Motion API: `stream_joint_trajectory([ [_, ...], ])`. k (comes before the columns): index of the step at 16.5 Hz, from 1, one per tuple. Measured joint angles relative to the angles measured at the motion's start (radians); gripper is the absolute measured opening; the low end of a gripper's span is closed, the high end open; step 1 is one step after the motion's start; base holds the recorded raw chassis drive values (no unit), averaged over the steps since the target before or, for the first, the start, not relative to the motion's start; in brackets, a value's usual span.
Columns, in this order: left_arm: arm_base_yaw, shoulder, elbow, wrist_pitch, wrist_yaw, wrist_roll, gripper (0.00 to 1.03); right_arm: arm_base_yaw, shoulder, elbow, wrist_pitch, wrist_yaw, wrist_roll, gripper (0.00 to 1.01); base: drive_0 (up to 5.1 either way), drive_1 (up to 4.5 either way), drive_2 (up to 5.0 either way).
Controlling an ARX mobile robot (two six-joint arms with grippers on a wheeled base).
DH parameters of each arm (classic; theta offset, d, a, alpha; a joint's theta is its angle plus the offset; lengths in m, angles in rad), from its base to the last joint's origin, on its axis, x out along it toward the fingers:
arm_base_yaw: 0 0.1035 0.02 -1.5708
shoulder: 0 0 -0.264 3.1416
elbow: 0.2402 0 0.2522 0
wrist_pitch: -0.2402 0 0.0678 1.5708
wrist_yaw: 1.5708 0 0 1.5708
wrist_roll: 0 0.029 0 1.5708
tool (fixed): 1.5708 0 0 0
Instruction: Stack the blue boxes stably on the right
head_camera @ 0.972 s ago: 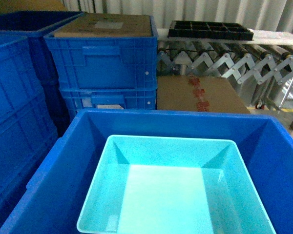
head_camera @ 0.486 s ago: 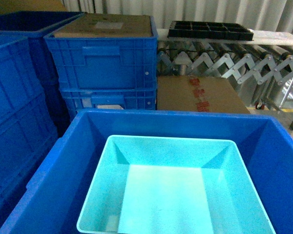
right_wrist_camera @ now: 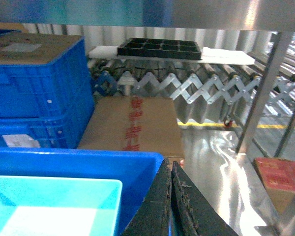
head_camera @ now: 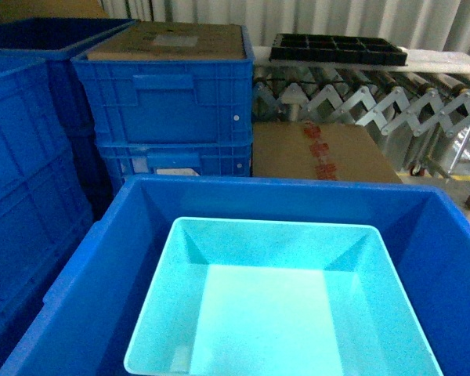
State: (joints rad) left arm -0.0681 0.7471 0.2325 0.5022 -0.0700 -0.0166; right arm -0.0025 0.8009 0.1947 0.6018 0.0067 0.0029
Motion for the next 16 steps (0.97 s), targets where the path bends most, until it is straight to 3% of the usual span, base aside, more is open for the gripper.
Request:
stream_joint_trajectory([
  [1,0.054,-0.031,-0.028,-0.001,0.055,0.000,0.02,-0.004,-0.032,-0.024,-0.006,0.000,0.000,0.02,0.0,0.00,0.0],
  [2,0.072,-0.067,-0.054,-0.003,0.060,0.000,0.02,0.000,-0.072,-0.050,-0.022,-0.004,0.000,0.02,0.0,0.00,0.0],
  [12,0.067,-0.306,-0.178,-0.122,0.068,0.000,0.02,0.002,-0.336,-0.153,-0.184,-0.004,0.000,0.02,0.0,0.00,0.0],
  [13,0.067,-0.339,-0.185,-0.145,0.068,0.000,0.02,0.002,-0.352,-0.182,-0.143,-0.004,0.000,0.02,0.0,0.00,0.0],
  [16,0.067,-0.397,-0.218,-0.160,0.069,0.001,0.02,0.002,-0.439,-0.181,-0.235,-0.005,0.000,0.02,0.0,0.00,0.0],
])
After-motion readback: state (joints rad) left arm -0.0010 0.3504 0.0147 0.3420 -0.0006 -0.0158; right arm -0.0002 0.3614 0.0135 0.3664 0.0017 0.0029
